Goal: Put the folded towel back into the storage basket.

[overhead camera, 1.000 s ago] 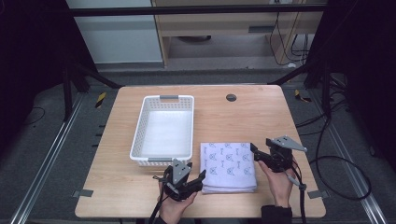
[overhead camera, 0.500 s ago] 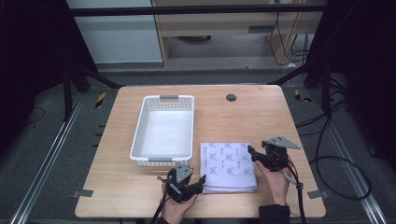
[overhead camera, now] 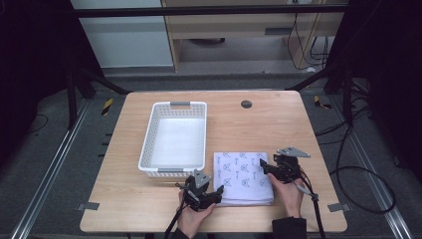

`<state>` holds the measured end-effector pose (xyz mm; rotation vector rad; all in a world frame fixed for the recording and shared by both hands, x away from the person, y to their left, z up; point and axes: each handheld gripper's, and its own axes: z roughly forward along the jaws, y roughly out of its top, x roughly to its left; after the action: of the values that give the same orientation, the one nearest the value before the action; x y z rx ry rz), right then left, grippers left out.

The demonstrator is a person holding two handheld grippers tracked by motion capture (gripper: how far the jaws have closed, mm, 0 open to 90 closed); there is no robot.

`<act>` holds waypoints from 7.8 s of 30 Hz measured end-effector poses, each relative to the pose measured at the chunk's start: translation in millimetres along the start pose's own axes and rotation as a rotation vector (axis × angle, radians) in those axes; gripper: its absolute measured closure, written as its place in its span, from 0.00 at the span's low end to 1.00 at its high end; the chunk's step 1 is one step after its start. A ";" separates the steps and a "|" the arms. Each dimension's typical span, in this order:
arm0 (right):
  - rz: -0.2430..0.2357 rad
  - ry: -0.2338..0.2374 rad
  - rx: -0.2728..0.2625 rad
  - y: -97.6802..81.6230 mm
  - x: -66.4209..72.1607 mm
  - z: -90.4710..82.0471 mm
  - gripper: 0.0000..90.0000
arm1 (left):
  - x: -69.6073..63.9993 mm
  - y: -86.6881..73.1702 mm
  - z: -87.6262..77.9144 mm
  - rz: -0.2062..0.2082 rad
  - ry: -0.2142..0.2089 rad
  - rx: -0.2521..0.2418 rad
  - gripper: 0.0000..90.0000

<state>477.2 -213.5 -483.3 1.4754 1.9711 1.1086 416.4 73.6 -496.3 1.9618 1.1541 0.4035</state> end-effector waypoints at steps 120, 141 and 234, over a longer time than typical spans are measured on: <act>0.018 0.095 -0.343 68.1 56.8 -68.5 0.85 | 9.2 93.4 -100.8 0.125 -0.036 -0.188 0.85; -0.029 0.122 -0.365 103.0 96.4 -62.6 0.85 | 44.0 96.7 -132.8 0.092 -0.011 -0.235 0.85; -0.138 0.190 -0.245 151.6 196.9 72.4 0.85 | 172.6 73.3 -124.1 -0.075 0.227 -0.178 0.85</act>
<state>553.1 11.7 -380.9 1.1272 1.9434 1.4150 474.2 259.0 -383.0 1.7456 1.2831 0.6794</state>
